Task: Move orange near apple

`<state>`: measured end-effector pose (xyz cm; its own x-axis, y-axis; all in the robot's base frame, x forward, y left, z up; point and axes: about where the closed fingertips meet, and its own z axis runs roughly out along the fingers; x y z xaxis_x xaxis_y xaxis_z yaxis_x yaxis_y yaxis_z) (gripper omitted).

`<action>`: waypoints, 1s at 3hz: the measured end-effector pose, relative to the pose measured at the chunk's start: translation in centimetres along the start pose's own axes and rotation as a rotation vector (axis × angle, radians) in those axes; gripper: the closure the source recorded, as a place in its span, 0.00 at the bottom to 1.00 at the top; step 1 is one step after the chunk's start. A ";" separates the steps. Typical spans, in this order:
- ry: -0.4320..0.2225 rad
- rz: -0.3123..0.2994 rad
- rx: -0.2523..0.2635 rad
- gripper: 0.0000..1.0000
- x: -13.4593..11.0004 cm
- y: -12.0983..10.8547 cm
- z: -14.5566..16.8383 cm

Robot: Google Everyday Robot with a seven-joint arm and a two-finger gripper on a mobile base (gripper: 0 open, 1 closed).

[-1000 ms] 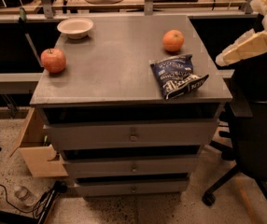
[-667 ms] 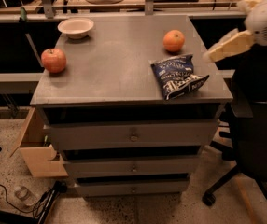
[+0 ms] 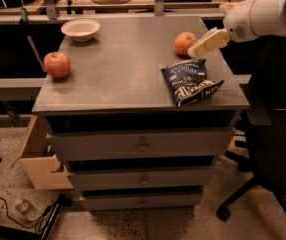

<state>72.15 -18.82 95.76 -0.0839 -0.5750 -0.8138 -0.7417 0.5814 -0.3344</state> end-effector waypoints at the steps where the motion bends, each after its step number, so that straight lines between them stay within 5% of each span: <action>1: -0.026 0.027 -0.012 0.00 0.4 -1.7 3.7; 3: -0.065 0.090 -0.037 0.00 2.4 -2.8 10.5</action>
Offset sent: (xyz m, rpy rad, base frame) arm 0.1044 0.0324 -0.0590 0.1349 0.0362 0.0064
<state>80.97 -15.77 89.75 -0.1084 -0.4821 -0.8694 -0.7575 0.6064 -0.2418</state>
